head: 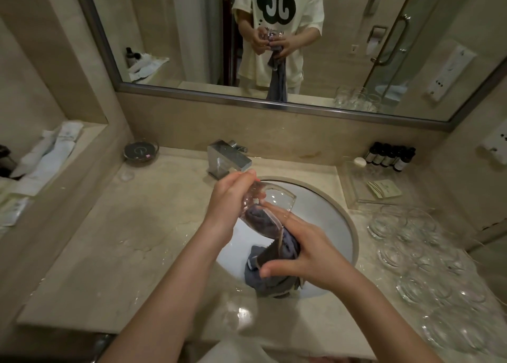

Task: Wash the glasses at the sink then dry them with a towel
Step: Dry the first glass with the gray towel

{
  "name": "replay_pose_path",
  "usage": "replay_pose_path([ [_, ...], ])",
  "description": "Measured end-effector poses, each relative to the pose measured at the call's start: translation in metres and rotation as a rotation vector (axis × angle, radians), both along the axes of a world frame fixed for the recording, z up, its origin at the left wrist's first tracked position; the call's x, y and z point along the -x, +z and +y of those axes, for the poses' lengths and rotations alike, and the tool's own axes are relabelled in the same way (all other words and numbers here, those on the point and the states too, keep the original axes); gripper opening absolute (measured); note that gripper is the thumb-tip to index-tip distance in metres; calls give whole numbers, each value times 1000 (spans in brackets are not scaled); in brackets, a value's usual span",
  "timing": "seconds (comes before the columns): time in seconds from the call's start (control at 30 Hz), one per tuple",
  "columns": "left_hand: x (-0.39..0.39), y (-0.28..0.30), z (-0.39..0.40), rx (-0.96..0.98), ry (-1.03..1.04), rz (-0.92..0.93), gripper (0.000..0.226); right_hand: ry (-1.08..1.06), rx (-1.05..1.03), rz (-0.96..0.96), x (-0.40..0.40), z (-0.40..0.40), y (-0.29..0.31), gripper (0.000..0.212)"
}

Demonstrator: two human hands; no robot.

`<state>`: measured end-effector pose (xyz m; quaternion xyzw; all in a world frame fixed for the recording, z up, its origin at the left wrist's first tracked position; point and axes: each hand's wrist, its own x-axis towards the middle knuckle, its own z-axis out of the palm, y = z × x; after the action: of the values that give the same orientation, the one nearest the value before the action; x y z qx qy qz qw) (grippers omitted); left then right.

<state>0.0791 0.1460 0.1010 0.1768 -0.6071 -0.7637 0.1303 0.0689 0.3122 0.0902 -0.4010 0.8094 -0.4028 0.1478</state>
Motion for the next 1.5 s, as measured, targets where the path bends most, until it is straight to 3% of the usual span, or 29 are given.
replay_pose_path([
  [0.17,7,-6,5,133,24,25,23,-85,34,16,0,-16,-4,59],
  [0.27,5,-17,4,331,66,149,25,-145,148,-157,0,-20,-8,39],
  [0.37,4,-28,0,498,58,332,25,-97,270,-374,1,-19,-14,44],
  [0.43,5,-31,-3,554,19,337,28,-101,272,-401,-1,-20,-16,27],
  [0.5,6,-24,-6,476,-66,182,41,-169,257,-346,-3,-22,-16,14],
  [0.6,6,-1,-10,357,-231,-302,40,-229,173,-101,-4,-20,-20,23],
  [0.67,7,5,-9,336,-196,-378,33,-203,90,131,-3,-21,-19,46],
  [0.7,8,6,-7,386,-139,-341,32,-189,87,150,-1,-21,-18,50],
  [0.77,11,1,-3,555,2,-211,36,-148,171,-70,2,-22,-12,42],
  [0.87,10,-12,-5,718,119,94,37,-76,384,-603,4,-21,-8,30],
  [0.93,9,-20,-6,715,42,250,37,-103,444,-741,2,-21,-9,26],
  [1.0,12,-20,-8,675,-14,184,39,-136,420,-678,0,-22,-11,25],
  [1.1,16,-8,-13,274,-142,-244,37,-160,178,-200,4,-22,-16,24],
  [1.17,16,-10,-12,171,-146,-373,27,-139,69,-35,4,-24,-17,29],
  [1.27,9,-25,-5,267,56,-180,15,-66,161,-366,4,-23,-10,20],
  [1.37,-4,-43,-1,404,146,192,15,-35,300,-785,9,-19,-9,34],
  [1.43,-9,-47,-2,414,91,252,22,-37,267,-827,14,-16,-11,35],
  [1.5,-4,-39,-8,248,-13,25,33,-37,179,-631,17,-16,-14,28],
])
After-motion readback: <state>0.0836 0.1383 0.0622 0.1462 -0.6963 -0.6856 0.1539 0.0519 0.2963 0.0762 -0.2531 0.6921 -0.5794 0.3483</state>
